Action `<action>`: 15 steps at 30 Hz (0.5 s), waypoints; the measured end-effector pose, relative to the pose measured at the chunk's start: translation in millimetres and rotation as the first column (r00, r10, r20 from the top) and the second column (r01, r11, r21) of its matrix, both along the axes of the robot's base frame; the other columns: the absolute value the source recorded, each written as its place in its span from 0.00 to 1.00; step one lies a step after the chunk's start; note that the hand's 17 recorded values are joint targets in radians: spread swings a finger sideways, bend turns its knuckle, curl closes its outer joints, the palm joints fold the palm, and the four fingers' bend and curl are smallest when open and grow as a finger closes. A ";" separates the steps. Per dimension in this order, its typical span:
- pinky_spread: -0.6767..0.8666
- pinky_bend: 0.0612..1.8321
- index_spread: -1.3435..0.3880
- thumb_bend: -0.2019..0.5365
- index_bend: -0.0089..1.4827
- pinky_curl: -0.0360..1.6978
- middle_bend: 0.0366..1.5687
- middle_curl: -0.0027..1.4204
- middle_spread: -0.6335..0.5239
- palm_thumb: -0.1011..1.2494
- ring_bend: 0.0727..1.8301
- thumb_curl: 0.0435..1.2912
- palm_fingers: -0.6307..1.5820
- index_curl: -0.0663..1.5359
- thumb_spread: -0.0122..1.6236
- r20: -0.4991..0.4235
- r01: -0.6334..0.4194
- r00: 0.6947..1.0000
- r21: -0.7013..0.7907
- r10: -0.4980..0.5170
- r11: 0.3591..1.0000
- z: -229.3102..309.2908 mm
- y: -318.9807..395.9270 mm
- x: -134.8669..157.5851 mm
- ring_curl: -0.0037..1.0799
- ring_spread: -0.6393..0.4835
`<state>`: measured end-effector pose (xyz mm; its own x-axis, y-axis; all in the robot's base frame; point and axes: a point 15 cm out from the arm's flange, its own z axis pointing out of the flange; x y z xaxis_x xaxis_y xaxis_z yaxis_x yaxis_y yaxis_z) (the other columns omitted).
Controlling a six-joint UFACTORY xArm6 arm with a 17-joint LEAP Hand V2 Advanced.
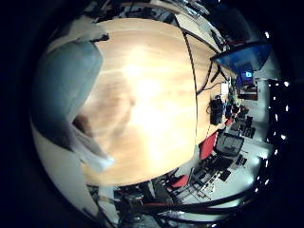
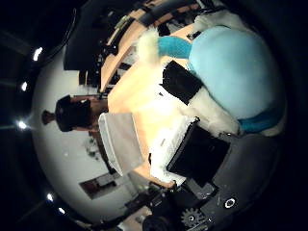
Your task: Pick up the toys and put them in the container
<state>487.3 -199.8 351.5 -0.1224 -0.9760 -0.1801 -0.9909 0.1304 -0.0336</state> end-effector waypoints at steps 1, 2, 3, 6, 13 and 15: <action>0.26 0.71 0.62 0.26 0.74 0.29 0.78 0.43 0.40 0.51 0.74 0.14 0.86 0.43 0.82 0.005 -0.016 1.000 0.000 0.016 1.000 7.9 9.5 -0.9 0.49 0.38; 0.26 0.71 0.62 0.26 0.74 0.30 0.78 0.43 0.40 0.52 0.74 0.14 0.86 0.43 0.82 0.008 -0.030 1.000 0.000 0.030 1.000 14.5 18.2 -2.0 0.49 0.38; 0.26 0.71 0.62 0.26 0.75 0.30 0.78 0.42 0.40 0.52 0.74 0.14 0.86 0.43 0.82 0.013 -0.044 0.999 -0.002 0.044 0.999 21.4 26.9 -2.7 0.49 0.38; 0.26 0.71 0.62 0.26 0.75 0.30 0.78 0.42 0.40 0.52 0.74 0.14 0.86 0.43 0.82 0.036 -0.089 0.995 -0.013 0.089 0.996 45.0 55.3 -5.8 0.49 0.39; 0.26 0.70 0.62 0.26 0.75 0.31 0.78 0.42 0.40 0.52 0.74 0.14 0.86 0.43 0.82 0.096 -0.205 0.973 -0.045 0.208 0.978 90.0 123.1 -13.8 0.49 0.39; 0.26 0.70 0.62 0.26 0.75 0.32 0.78 0.42 0.40 0.52 0.74 0.14 0.86 0.43 0.82 0.108 -0.227 0.967 -0.050 0.232 0.973 99.1 139.5 -18.7 0.49 0.39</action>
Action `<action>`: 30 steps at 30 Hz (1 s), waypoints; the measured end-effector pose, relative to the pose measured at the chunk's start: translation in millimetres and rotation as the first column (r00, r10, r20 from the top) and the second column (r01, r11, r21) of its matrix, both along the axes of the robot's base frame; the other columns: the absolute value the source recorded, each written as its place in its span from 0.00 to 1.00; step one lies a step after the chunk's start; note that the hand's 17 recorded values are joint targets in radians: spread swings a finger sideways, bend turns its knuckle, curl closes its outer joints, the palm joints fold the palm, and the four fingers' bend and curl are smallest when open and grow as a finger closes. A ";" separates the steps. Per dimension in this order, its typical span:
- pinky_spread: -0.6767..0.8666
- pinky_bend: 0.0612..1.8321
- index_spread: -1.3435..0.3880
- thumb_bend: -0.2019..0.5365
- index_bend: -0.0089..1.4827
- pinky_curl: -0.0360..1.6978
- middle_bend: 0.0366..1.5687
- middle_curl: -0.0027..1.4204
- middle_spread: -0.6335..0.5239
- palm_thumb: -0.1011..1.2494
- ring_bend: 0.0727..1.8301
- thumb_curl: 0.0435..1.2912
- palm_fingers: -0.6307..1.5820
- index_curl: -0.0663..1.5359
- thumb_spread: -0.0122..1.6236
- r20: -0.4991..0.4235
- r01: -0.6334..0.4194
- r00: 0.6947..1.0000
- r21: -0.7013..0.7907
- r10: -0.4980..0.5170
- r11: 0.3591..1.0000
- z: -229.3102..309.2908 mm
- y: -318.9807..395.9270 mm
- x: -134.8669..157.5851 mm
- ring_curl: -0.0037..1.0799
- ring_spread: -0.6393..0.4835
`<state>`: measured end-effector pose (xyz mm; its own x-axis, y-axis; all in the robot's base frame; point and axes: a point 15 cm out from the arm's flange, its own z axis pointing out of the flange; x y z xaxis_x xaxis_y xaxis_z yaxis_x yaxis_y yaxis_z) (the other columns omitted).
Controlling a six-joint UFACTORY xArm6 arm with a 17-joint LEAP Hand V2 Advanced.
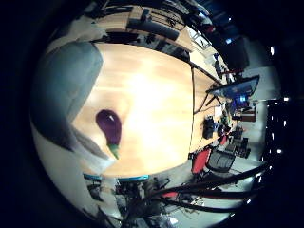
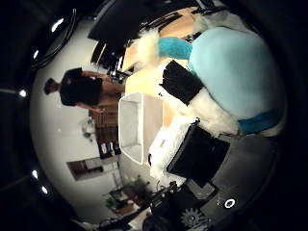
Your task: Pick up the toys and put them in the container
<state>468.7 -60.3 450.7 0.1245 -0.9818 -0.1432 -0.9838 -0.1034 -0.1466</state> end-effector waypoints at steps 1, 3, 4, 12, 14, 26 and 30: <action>0.26 0.70 0.63 0.26 0.75 0.32 0.78 0.42 0.40 0.52 0.74 0.14 0.86 0.43 0.82 0.004 -0.012 1.000 0.000 0.012 1.000 3.8 10.3 -3.7 0.49 0.39; 0.26 0.70 0.63 0.26 0.75 0.32 0.78 0.42 0.40 0.52 0.74 0.14 0.86 0.43 0.82 0.006 -0.037 0.999 0.001 0.037 0.999 7.0 30.1 -13.4 0.49 0.39; 0.26 0.69 0.63 0.26 0.75 0.32 0.79 0.42 0.40 0.52 0.74 0.14 0.86 0.43 0.82 0.006 -0.051 0.999 0.001 0.051 0.999 7.8 39.9 -18.7 0.49 0.39; 0.26 0.69 0.63 0.26 0.75 0.33 0.79 0.41 0.40 0.52 0.74 0.14 0.86 0.42 0.82 0.006 -0.142 0.990 0.008 0.141 0.990 11.5 115.7 -45.9 0.48 0.39; 0.26 0.69 0.63 0.26 0.75 0.33 0.79 0.41 0.40 0.52 0.74 0.14 0.86 0.42 0.82 -0.005 -0.158 0.987 0.012 0.158 0.987 8.1 135.1 -52.3 0.48 0.39; 0.26 0.68 0.63 0.26 0.75 0.34 0.79 0.41 0.40 0.52 0.75 0.14 0.86 0.42 0.82 -0.028 -0.308 0.951 0.015 0.308 0.951 -7.1 245.0 -87.8 0.48 0.39; 0.26 0.68 0.63 0.26 0.75 0.35 0.79 0.41 0.40 0.52 0.75 0.14 0.86 0.42 0.82 -0.029 -0.348 0.937 0.014 0.349 0.937 -9.7 276.2 -100.7 0.48 0.39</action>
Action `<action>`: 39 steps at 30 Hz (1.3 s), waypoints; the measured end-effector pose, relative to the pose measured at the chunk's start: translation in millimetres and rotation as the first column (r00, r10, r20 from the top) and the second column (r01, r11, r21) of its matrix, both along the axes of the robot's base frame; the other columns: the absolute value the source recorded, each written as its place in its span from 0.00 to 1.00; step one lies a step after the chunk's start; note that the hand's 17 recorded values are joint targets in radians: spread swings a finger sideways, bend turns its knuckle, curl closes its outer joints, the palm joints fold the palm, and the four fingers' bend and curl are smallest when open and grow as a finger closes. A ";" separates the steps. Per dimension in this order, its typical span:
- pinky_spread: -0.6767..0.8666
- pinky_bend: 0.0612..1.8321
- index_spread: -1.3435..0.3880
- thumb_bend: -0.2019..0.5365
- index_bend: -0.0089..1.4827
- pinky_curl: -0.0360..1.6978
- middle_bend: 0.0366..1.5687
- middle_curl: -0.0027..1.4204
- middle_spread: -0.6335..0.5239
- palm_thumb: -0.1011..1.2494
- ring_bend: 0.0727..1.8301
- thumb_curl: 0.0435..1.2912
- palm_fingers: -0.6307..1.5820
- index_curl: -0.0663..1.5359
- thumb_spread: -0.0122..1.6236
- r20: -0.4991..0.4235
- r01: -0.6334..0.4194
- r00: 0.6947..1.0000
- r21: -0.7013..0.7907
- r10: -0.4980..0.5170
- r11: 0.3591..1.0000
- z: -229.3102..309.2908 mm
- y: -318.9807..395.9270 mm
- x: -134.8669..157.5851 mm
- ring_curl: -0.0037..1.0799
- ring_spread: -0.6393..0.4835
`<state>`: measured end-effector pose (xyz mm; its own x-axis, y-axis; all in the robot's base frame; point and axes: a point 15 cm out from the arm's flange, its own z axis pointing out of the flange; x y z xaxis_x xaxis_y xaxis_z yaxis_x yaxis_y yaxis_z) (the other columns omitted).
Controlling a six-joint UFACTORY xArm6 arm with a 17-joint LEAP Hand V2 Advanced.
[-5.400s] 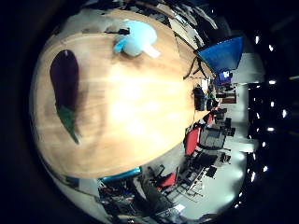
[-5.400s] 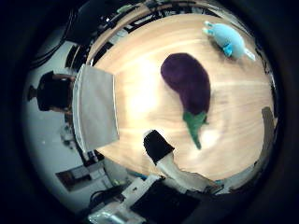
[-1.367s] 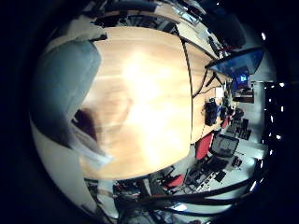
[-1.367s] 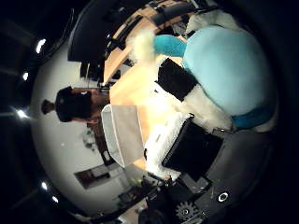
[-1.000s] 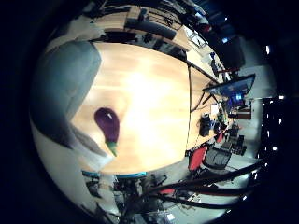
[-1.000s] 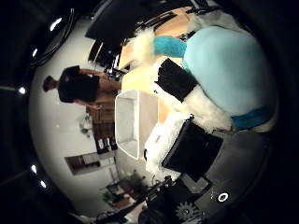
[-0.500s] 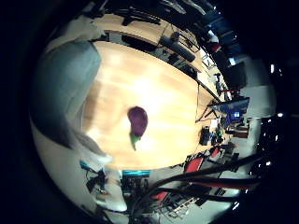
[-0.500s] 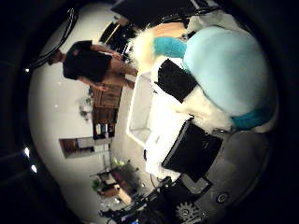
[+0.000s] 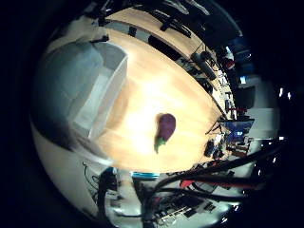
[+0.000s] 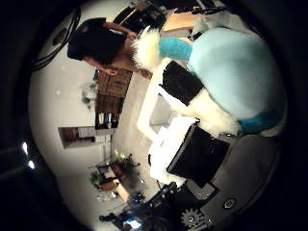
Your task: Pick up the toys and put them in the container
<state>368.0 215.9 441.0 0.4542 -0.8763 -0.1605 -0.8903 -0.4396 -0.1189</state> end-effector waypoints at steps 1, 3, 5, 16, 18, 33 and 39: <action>0.26 0.68 0.63 0.26 0.75 0.35 0.79 0.41 0.40 0.52 0.75 0.14 0.86 0.42 0.82 0.000 -0.015 1.000 -0.005 0.015 1.000 -1.6 6.9 -2.6 0.48 0.39; 0.26 0.68 0.63 0.26 0.75 0.35 0.79 0.41 0.40 0.52 0.75 0.14 0.86 0.42 0.82 -0.007 -0.023 1.000 -0.013 0.023 1.000 -7.6 15.3 -3.5 0.48 0.39; 0.26 0.68 0.63 0.26 0.75 0.35 0.79 0.41 0.40 0.52 0.75 0.14 0.86 0.42 0.82 -0.009 -0.040 0.999 -0.014 0.040 0.999 -11.1 28.6 -7.0 0.48 0.39; 0.25 0.67 0.63 0.26 0.76 0.36 0.79 0.41 0.40 0.52 0.75 0.14 0.86 0.42 0.82 0.016 -0.083 0.996 -0.044 0.084 0.996 -40.1 64.7 7.8 0.48 0.39; 0.25 0.67 0.63 0.26 0.76 0.36 0.79 0.41 0.40 0.52 0.75 0.14 0.86 0.42 0.82 0.008 -0.083 0.996 -0.054 0.084 0.995 -50.0 69.1 11.6 0.48 0.39; 0.25 0.67 0.63 0.26 0.75 0.37 0.79 0.40 0.40 0.52 0.75 0.14 0.86 0.42 0.82 -0.015 -0.058 0.998 -0.101 0.057 0.993 -90.5 57.6 29.0 0.48 0.39; 0.25 0.67 0.62 0.26 0.73 0.37 0.80 0.40 0.40 0.52 0.75 0.14 0.85 0.42 0.83 -0.001 -0.050 0.999 -0.094 0.050 0.994 -93.6 55.0 36.0 0.48 0.39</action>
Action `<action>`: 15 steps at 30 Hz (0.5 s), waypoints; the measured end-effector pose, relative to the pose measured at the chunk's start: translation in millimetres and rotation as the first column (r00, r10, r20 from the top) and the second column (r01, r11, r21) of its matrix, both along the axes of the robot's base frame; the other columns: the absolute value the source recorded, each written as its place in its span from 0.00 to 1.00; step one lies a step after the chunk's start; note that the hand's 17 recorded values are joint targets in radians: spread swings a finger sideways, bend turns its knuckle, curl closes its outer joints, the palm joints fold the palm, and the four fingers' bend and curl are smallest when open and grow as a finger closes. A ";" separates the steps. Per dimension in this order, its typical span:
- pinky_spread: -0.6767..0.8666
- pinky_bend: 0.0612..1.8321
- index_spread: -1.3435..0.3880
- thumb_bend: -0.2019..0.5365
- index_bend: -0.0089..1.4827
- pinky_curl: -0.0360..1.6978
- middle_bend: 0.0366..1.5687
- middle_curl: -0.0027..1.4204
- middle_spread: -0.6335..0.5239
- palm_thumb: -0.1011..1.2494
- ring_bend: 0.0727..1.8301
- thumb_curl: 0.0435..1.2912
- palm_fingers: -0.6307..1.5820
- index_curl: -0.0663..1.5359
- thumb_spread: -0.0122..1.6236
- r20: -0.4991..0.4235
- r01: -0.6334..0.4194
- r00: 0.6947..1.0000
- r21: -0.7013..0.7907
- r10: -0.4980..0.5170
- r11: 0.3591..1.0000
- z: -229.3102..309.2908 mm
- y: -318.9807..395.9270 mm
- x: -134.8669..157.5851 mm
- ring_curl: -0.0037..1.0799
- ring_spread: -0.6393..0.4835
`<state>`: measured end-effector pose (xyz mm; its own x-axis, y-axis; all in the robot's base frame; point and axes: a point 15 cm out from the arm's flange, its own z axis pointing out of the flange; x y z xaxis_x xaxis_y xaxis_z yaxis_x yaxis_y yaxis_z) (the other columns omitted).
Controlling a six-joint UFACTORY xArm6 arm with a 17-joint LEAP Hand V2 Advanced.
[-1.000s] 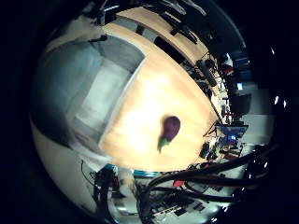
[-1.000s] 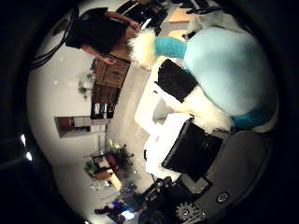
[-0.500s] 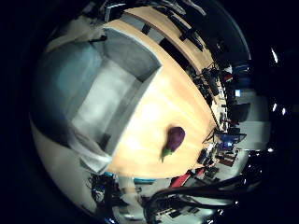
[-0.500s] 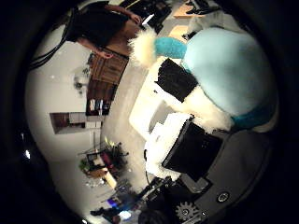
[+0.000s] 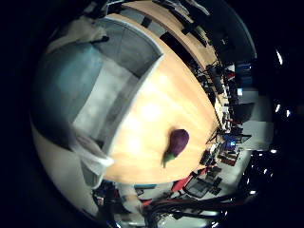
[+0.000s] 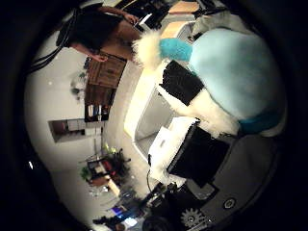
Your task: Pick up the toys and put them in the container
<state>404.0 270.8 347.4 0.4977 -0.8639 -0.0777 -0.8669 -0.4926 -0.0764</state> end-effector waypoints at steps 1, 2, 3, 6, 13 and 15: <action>0.25 0.67 0.62 0.26 0.72 0.37 0.79 0.40 0.40 0.52 0.75 0.14 0.85 0.42 0.83 0.002 -0.002 1.000 0.000 0.002 1.000 0.5 -0.2 0.3 0.48 0.39; 0.25 0.68 0.62 0.26 0.70 0.37 0.79 0.40 0.40 0.51 0.76 0.13 0.85 0.42 0.83 0.002 -0.003 1.000 0.001 0.003 1.000 0.8 0.2 0.1 0.48 0.39; 0.25 0.68 0.61 0.26 0.69 0.37 0.78 0.40 0.40 0.51 0.76 0.13 0.84 0.41 0.83 0.003 -0.003 1.000 0.000 0.003 1.000 0.2 0.2 0.6 0.49 0.39; 0.24 0.71 0.58 0.23 0.57 0.37 0.77 0.39 0.38 0.47 0.77 0.12 0.81 0.39 0.82 0.003 -0.011 1.000 -0.001 0.011 1.000 0.0 -0.3 0.3 0.49 0.38; 0.29 0.66 0.50 0.17 0.35 0.39 0.47 0.30 0.36 0.16 0.58 0.10 0.28 0.34 0.64 -0.033 -0.071 0.997 -0.023 0.070 0.997 -5.3 -4.6 -9.6 0.43 0.37; 0.35 0.61 0.50 0.19 0.34 0.35 0.44 0.28 0.38 0.13 0.50 0.11 0.25 0.31 0.60 -0.054 -0.093 0.994 -0.033 0.091 0.995 -7.9 -6.7 -14.8 0.35 0.40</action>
